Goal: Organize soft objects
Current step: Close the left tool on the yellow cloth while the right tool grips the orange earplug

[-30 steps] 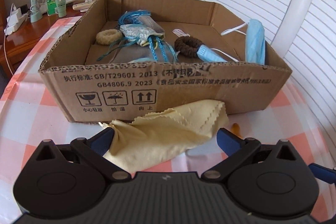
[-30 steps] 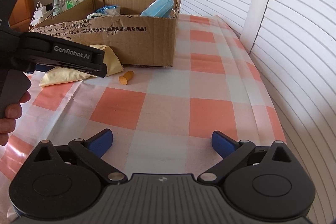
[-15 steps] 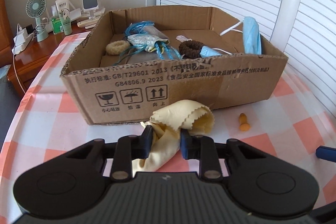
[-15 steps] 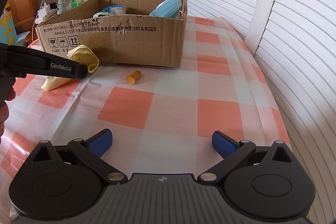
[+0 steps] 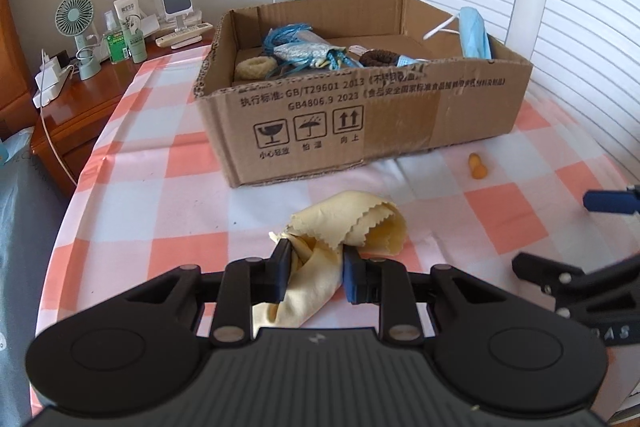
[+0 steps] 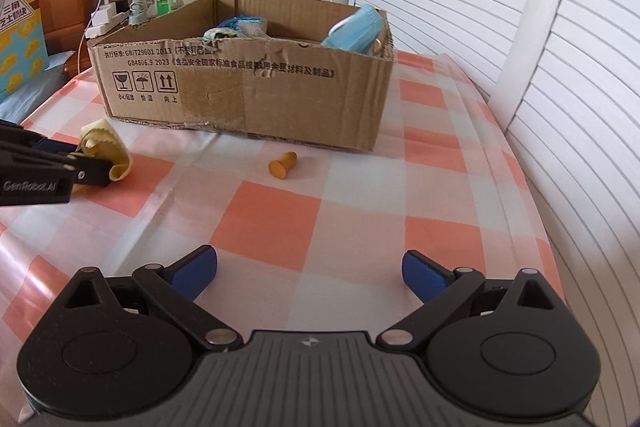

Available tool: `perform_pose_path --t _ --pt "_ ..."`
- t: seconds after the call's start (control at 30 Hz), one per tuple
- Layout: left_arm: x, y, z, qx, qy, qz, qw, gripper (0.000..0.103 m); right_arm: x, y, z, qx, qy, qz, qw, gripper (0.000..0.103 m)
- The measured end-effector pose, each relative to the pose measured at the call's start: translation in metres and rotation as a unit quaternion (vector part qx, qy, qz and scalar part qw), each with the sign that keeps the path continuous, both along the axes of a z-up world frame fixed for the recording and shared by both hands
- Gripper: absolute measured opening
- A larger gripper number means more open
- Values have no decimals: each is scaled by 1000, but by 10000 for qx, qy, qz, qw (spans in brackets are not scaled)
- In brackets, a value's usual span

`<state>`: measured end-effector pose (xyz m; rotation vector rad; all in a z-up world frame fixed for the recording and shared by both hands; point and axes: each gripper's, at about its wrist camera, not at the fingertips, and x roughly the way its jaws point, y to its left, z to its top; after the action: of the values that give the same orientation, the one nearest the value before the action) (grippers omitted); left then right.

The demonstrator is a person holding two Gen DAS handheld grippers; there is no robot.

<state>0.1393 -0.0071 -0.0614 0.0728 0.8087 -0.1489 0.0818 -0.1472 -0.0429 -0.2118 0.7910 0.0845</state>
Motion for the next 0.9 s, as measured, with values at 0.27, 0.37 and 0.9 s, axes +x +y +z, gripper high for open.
perform_pose_path --t 0.27,0.37,0.9 --pt "-2 9 -1 -110 -17 81 9999 25 29 0 8 -231 -211 -264 9992 88" --pt "-2 11 -1 -151 -21 63 9999 25 40 -9 9 -318 -264 -499 9979 88" --pt "-2 21 0 -301 -22 141 9994 25 51 25 3 -219 -146 172 9995 79"
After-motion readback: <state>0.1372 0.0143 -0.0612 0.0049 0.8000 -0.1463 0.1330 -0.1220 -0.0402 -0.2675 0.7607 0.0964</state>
